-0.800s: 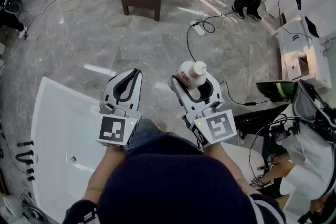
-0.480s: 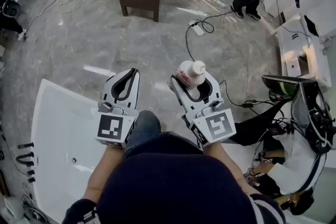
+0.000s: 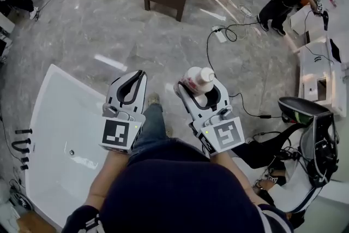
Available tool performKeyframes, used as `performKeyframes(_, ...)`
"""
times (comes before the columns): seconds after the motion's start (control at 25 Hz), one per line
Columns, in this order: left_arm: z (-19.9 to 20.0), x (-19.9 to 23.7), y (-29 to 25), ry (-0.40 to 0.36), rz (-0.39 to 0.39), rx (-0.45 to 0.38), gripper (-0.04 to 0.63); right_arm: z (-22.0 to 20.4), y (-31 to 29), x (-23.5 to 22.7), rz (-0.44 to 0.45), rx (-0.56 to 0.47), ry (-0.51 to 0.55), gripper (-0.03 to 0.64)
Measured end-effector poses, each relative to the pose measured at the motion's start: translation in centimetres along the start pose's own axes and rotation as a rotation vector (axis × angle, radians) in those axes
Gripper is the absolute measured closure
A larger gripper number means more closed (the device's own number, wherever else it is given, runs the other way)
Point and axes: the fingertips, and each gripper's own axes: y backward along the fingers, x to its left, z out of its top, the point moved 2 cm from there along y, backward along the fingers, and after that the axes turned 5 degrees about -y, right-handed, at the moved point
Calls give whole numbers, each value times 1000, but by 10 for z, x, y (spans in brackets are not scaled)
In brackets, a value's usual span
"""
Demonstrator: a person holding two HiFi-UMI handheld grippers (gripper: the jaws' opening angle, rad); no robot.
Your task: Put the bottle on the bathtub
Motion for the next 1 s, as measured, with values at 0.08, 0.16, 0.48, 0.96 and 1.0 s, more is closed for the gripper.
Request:
performKeyframes(0.08,-10,13,-4,12,22,1,558,-5,-17,-1,21,12,1,370)
performKeyframes(0.16,-15,28,-13,31,56,10,558,-5,-36,-9,46,26,1,370)
performKeyframes(0.48,-57,177,-40,43,252,-23,558,-20,-200,12,200,37,46,371)
performKeyframes(0.96,-96,369,-62,25,480,13,560,-10,-431,66,475,12,65,371)
performKeyframes(1.0,-99,379,-61,24,497,15,560,-11,-443,71,496,17,66,371)
